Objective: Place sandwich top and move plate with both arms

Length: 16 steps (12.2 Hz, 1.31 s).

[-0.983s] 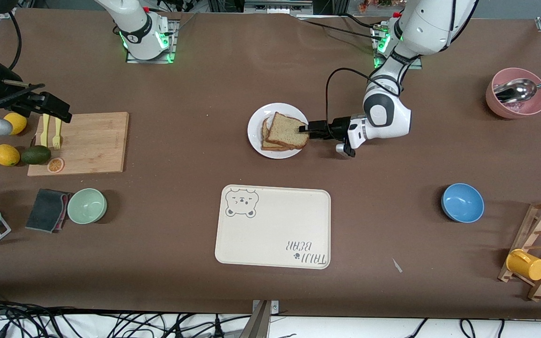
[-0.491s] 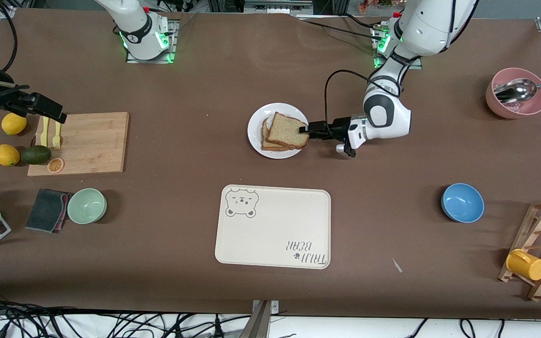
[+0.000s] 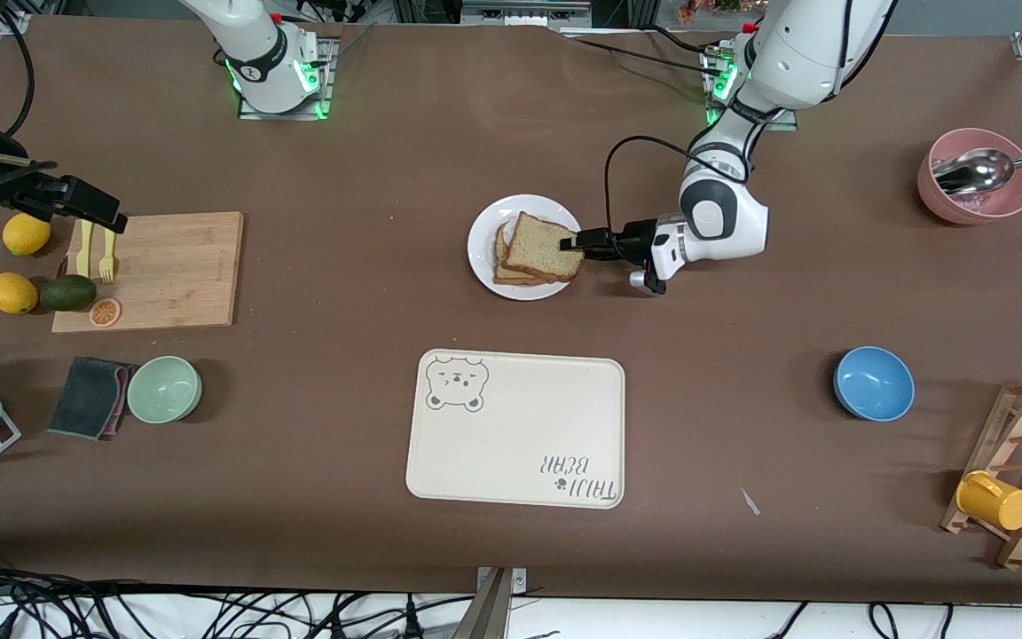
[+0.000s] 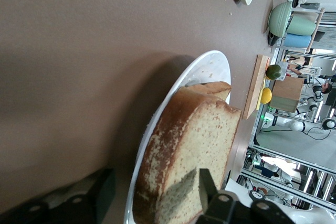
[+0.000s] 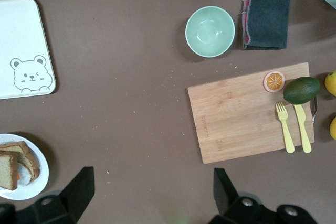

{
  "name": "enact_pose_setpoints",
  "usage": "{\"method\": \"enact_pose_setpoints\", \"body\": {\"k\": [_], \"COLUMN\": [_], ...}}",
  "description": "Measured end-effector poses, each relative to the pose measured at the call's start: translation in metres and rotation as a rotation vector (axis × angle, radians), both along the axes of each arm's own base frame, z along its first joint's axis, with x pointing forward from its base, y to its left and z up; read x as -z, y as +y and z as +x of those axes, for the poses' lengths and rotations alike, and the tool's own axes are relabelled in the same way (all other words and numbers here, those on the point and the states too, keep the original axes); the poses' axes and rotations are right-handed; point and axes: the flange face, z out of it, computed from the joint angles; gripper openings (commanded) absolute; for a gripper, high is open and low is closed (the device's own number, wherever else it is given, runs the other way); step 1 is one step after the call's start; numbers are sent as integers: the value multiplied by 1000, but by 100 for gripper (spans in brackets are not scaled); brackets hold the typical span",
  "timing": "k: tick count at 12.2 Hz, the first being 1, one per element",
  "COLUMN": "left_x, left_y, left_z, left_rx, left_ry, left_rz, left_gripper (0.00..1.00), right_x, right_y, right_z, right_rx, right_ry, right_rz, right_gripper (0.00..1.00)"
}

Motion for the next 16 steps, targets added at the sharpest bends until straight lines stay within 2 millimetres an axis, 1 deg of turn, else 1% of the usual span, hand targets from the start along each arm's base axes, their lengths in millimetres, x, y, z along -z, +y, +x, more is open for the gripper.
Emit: {"method": "enact_pose_setpoints", "body": {"k": [3, 4, 5, 8, 10, 13, 14, 16], "left_x": [0, 1, 2, 4, 5, 5, 5, 5], "left_y": [-2, -2, -2, -2, -2, -2, -2, -1], "left_z": [-1, -1, -1, -1, -2, -2, -2, -2], "left_rx": [0, 0, 0, -1, -1, -1, -2, -5], "left_ry": [1, 3, 4, 7, 8, 9, 10, 15], "left_rz": [-2, -1, -1, 0, 1, 1, 1, 2], "left_gripper": [47, 41, 37, 33, 35, 35, 33, 21], "right_x": [0, 0, 0, 1, 2, 2, 2, 2], "right_y": [0, 0, 0, 0, 0, 0, 0, 0], "right_z": [0, 0, 0, 0, 1, 0, 0, 0], "right_rx": [0, 0, 0, 0, 0, 0, -1, -2], "right_ry": [0, 0, 0, 1, 4, 6, 6, 6], "right_rz": [0, 0, 0, 0, 0, 0, 0, 0], "right_gripper": [100, 100, 100, 100, 100, 100, 100, 100]}}
